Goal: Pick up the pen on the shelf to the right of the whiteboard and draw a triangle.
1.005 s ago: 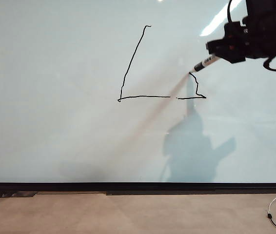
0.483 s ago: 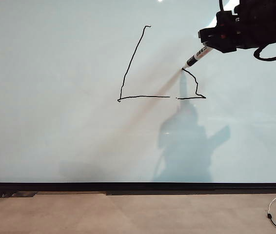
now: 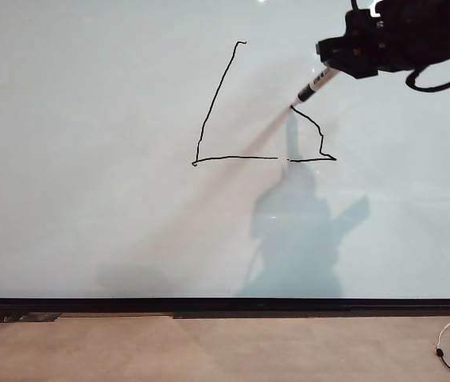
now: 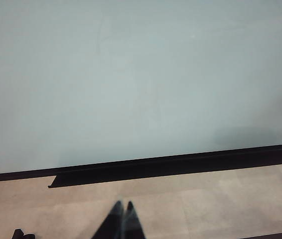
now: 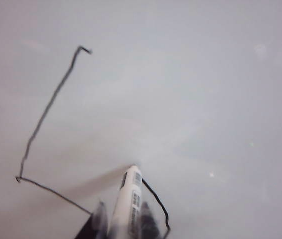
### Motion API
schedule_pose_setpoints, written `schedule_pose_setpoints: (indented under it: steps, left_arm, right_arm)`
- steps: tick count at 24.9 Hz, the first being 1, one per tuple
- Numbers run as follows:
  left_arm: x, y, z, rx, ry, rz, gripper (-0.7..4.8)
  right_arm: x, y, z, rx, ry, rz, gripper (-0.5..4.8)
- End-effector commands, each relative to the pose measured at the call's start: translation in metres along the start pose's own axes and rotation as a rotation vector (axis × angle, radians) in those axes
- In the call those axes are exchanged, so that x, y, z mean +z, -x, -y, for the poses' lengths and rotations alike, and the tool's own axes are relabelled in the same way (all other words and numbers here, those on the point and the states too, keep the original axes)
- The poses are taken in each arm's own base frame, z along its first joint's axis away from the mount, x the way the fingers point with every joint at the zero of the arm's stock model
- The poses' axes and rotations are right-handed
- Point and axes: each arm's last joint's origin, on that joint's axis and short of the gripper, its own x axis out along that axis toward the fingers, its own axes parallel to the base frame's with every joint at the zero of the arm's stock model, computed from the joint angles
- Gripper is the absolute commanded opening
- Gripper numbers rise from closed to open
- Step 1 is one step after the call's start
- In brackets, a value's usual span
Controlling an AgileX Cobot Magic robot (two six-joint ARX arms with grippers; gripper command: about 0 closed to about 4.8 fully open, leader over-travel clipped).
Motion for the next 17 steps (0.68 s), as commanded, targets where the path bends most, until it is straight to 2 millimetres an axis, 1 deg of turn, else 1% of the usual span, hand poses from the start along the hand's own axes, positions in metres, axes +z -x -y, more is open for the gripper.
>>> schedule_pose_setpoints:
  steps: [1,14,17]
  left_arm:
    - [0.002,0.000,0.000,0.000,-0.001,0.010,-0.05]
    - [0.002,0.000,0.000,0.000,-0.001,0.010,-0.05]
    - [0.002,0.000,0.000,0.000,-0.001,0.010,-0.05]
  right_arm:
    - [0.008,-0.002,0.001,-0.013,0.007,0.045,-0.07]
    - [0.023,-0.009,0.003,0.002,0.007,0.094,-0.07]
    - [0.026,-0.011,0.000,0.011,0.012,0.106,-0.07]
